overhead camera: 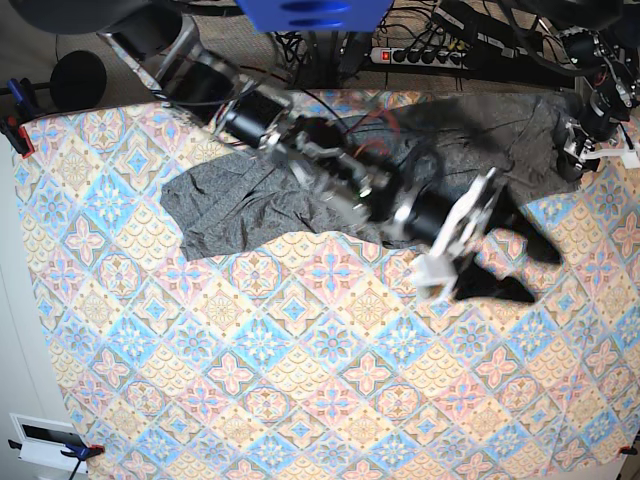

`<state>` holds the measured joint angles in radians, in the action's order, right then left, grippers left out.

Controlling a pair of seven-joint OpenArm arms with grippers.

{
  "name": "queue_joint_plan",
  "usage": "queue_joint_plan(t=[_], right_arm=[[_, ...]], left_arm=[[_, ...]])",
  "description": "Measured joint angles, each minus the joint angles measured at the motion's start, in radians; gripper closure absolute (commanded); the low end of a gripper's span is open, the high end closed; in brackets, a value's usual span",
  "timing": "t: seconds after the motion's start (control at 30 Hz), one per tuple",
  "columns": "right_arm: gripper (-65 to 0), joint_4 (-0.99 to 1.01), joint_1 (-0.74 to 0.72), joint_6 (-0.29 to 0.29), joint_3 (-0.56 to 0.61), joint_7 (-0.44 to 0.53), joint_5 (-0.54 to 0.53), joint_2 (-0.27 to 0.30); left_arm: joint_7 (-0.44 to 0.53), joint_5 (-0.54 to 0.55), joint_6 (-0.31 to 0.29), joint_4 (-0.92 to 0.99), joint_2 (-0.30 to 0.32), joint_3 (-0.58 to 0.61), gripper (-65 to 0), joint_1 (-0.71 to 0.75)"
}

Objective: Layout the t-shirt on the table in an organized manner, then fold the t-shirt properly
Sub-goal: 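Release the strip with the right gripper and swing it back over the shirt, then grasp the middle of the strip with the right gripper and tuck it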

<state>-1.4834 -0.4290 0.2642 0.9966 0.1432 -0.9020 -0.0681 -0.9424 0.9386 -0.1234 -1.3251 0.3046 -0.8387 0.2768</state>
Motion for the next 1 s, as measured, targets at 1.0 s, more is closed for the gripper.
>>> queue_joint_plan(t=[1.0], right_arm=[[-37.9,-0.193,0.513,-0.059,-0.643,-0.668,0.169,0.345]], left_arm=[[-0.084,-0.047,0.022,-0.253,-0.007,-0.139,-32.1,0.126]])
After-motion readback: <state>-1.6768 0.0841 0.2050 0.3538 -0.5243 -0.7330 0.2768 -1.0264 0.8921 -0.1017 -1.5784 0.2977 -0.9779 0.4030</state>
